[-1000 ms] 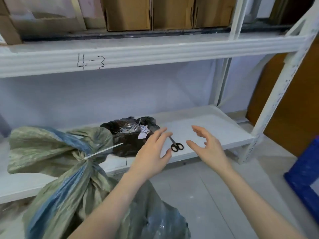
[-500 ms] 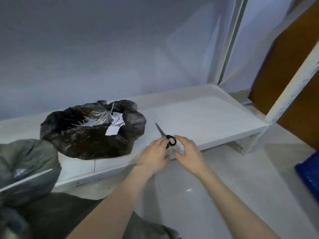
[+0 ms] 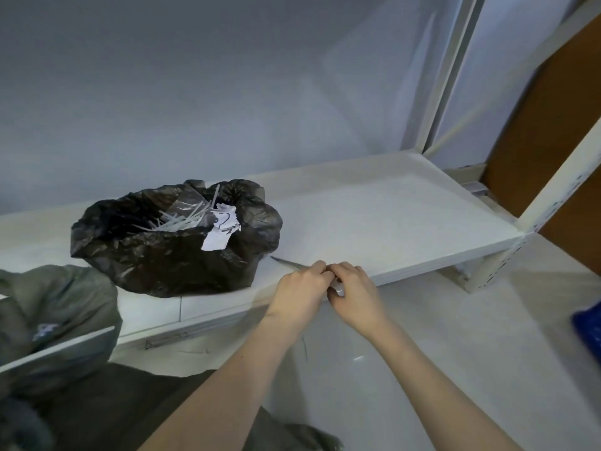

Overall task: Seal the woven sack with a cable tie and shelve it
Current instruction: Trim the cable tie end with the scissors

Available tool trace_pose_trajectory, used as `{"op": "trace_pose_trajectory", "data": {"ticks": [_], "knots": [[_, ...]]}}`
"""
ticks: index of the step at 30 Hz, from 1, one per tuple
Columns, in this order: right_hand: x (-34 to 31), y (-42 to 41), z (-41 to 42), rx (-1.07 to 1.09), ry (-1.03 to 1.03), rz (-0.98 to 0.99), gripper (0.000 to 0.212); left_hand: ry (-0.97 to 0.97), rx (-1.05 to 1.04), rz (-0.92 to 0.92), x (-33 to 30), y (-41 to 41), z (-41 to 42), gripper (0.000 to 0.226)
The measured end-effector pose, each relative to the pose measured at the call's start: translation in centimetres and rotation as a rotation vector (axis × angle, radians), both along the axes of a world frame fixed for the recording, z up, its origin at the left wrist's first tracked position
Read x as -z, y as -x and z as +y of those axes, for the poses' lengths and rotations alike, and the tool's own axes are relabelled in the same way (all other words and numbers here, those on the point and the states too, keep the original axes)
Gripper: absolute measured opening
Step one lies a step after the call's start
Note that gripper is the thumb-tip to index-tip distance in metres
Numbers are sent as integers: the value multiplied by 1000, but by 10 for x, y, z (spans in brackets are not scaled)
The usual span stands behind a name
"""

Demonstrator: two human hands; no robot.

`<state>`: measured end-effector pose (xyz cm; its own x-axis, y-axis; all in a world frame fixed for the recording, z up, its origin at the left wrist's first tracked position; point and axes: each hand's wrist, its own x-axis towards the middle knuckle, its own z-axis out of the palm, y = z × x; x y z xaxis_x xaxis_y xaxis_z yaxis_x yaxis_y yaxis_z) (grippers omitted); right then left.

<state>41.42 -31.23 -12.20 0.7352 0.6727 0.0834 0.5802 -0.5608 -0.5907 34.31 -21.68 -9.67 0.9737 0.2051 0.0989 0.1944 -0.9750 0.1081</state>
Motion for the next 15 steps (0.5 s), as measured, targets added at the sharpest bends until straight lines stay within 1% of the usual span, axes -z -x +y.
{"op": "trace_pose_trajectory", "data": {"ticks": [2,4,6,9,12,15], "knots": [[-18,5,-4,8,-62,1,23,-12,-11,-19,-19,5,-2,36],[-43,11,-10,19,-138,6,19,-14,-8,-73,-47,13,-5,41],[-73,20,-16,28,-189,26,20,7,9,-120,-76,24,-12,43],[-120,36,-26,78,-238,89,29,8,25,-190,-117,43,-24,47],[-166,55,-41,138,-314,186,25,12,40,-250,-151,66,-35,46],[-205,77,-54,135,-344,246,24,22,104,-348,-178,97,-46,45]]}}
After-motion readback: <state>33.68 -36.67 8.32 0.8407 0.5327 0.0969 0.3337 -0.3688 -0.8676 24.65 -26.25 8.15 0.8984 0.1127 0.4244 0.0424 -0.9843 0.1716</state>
